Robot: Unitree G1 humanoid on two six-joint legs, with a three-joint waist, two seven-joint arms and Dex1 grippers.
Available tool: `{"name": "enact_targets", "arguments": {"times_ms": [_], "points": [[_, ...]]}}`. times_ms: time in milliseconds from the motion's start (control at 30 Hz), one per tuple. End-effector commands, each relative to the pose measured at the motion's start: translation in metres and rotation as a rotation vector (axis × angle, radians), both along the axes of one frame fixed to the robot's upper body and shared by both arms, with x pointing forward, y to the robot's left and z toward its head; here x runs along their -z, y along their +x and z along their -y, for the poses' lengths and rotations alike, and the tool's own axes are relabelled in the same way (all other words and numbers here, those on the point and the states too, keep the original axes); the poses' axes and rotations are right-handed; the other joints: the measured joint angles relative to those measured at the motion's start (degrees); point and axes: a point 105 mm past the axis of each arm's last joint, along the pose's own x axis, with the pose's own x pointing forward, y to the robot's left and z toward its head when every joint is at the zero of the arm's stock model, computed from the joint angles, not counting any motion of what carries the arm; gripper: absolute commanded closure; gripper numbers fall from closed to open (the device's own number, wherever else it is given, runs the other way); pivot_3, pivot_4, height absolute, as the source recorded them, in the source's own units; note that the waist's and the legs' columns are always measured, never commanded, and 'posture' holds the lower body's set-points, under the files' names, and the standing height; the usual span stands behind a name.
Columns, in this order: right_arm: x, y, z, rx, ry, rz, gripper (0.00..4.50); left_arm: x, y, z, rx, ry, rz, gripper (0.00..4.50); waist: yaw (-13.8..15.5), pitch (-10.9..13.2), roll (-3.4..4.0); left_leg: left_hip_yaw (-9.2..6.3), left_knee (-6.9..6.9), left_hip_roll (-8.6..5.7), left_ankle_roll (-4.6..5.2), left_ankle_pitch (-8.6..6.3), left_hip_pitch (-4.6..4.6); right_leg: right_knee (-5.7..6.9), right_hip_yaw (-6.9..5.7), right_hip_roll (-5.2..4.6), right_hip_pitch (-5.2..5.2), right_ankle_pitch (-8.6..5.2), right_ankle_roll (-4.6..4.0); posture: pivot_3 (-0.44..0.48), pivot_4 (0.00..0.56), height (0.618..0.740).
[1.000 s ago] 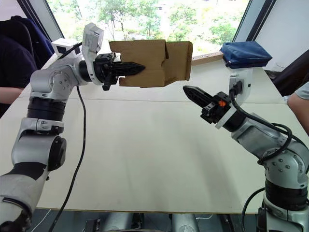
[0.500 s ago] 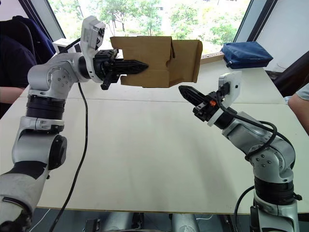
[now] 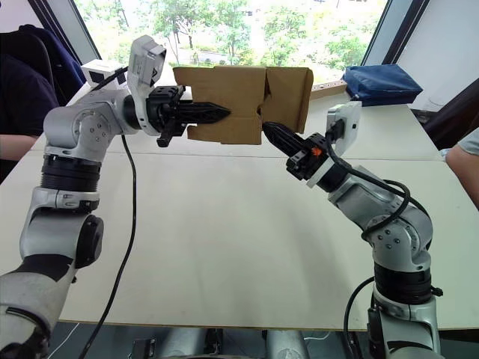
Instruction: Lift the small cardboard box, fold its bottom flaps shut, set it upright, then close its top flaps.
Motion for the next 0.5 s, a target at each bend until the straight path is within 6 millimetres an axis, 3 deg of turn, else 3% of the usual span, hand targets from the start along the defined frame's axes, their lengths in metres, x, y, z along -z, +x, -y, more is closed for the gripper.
{"name": "enact_targets", "arguments": {"times_ms": [33, 300, 500], "points": [[-0.011, -0.009, -0.011, -0.045, 0.004, 0.064, 4.47, -0.013, -0.009, 0.004, 0.031, -0.018, 0.052, 4.50, 0.0, 0.0, 0.00, -0.01, 0.00, 0.00, 0.00, 0.00, -0.01, -0.01, 0.00, 0.00, 0.00, 0.00, 0.00, 0.000, 0.150, 0.740], [-0.010, -0.008, -0.015, -0.060, -0.013, 0.068, 4.47, -0.014, -0.005, -0.002, 0.005, -0.016, 0.054, 4.50, 0.0, 0.0, 0.00, 0.00, 0.00, 0.00, 0.00, 0.00, 0.00, 0.00, 0.00, 0.00, 0.00, 0.00, 0.00, 0.000, 0.150, 0.740], [-0.030, -0.030, 0.024, -0.031, -0.048, 0.093, 4.47, -0.021, -0.004, -0.011, -0.030, -0.035, 0.071, 4.50, 0.2, 0.0, 0.01, -0.01, 0.00, -0.03, 0.01, 0.00, -0.06, -0.06, 0.00, -0.03, 0.00, 0.00, 0.00, 0.000, 0.150, 0.740]]}}
